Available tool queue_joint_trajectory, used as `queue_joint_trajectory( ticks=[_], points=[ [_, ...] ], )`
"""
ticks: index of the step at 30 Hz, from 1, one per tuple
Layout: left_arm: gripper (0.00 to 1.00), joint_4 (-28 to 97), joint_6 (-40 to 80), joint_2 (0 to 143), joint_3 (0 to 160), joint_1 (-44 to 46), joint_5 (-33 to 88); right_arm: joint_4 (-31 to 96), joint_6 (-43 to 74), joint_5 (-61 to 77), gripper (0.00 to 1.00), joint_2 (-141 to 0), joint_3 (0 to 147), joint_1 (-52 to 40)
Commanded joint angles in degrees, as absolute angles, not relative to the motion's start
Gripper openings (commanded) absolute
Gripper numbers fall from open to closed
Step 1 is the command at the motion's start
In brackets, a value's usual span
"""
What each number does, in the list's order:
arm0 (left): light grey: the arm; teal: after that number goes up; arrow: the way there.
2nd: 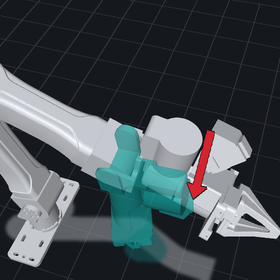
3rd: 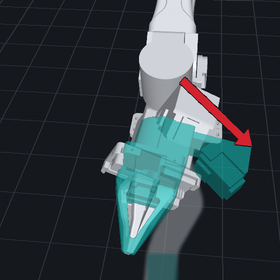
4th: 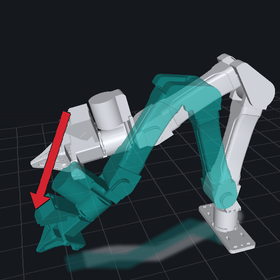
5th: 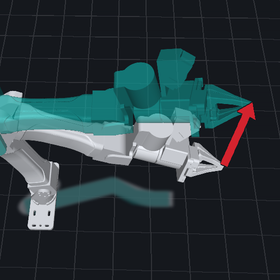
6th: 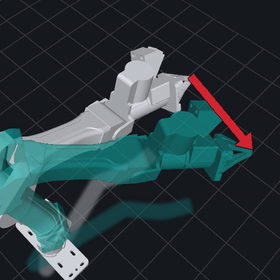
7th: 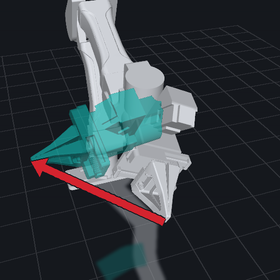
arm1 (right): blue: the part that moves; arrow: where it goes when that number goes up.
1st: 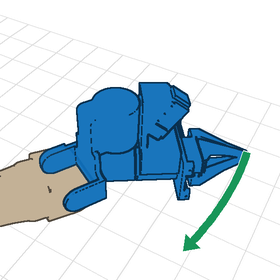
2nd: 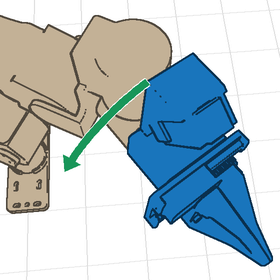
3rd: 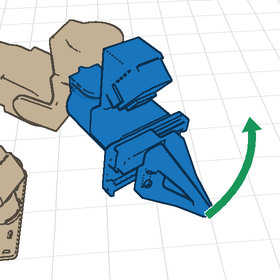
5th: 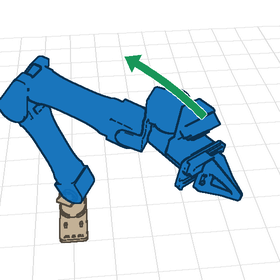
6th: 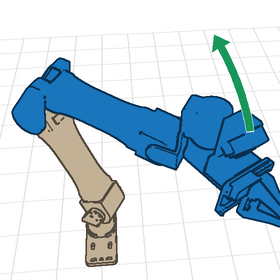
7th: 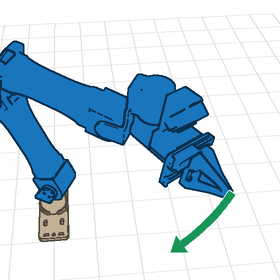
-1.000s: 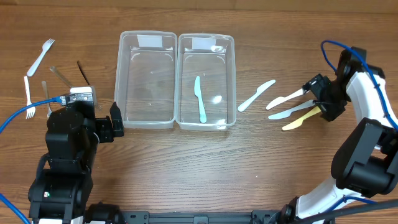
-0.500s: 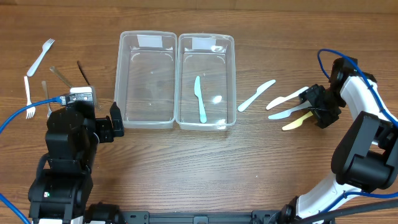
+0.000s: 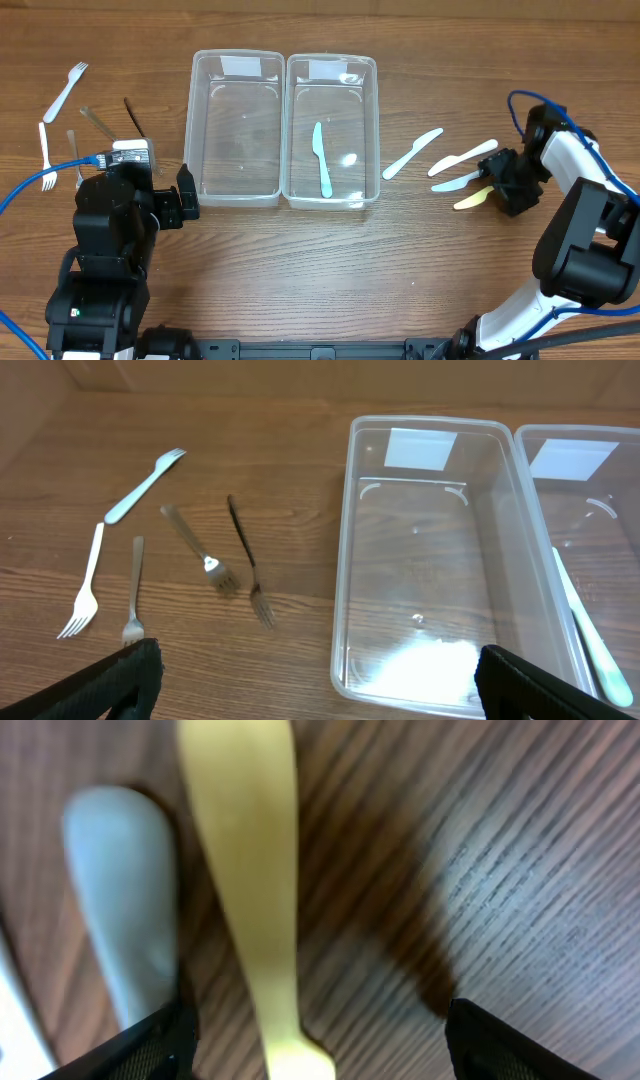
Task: Pack container
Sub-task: 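Lower the right gripper and grasp the yellow knife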
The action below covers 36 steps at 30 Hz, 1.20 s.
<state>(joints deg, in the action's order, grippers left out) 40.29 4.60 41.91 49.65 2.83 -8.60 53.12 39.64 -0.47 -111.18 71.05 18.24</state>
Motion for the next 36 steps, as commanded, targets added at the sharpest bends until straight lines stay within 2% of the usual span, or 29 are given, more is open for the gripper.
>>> queue_joint_trajectory(
  ticks=[1,5,7,9,11,14,18,25,32,36],
  points=[
    [1.0,40.1,5.8,41.9,51.2,2.3,-7.9,51.4,40.5,-1.4,0.8,-111.3,69.2,18.1],
    [1.0,40.1,5.8,41.9,51.2,2.3,-7.9,50.7,40.5,-1.4,0.68,-111.2,69.1,18.1],
    [1.0,40.1,5.8,41.9,51.2,2.3,-7.9,50.5,40.5,-1.4,0.51,-111.3,69.1,18.1],
    [1.0,40.1,5.8,41.9,51.2,2.3,-7.9,50.3,40.5,-1.4,0.42,-111.3,69.1,18.1],
    [1.0,40.1,5.8,41.9,51.2,2.3,-7.9,50.2,40.5,-1.3,0.38,-111.3,69.1,18.1],
    [1.0,40.1,5.8,41.9,51.2,2.3,-7.9,50.2,40.5,-1.3,0.27,-111.2,69.1,18.1],
    [1.0,40.0,5.8,41.9,51.2,2.3,-7.9,50.2,40.5,-1.3,0.19,-111.2,69.1,18.1],
    [1.0,40.0,5.8,41.9,51.2,2.3,-7.9,50.2,40.5,-1.2,0.16,-111.3,69.1,18.1],
    [1.0,40.0,5.8,41.9,51.2,2.3,-7.9,50.1,40.5,-1.2,0.04,-111.2,69.1,18.1],
    [1.0,40.0,5.8,41.9,51.2,2.3,-7.9,50.0,40.5,-1.2,0.04,-111.2,69.1,18.1]
  ],
)
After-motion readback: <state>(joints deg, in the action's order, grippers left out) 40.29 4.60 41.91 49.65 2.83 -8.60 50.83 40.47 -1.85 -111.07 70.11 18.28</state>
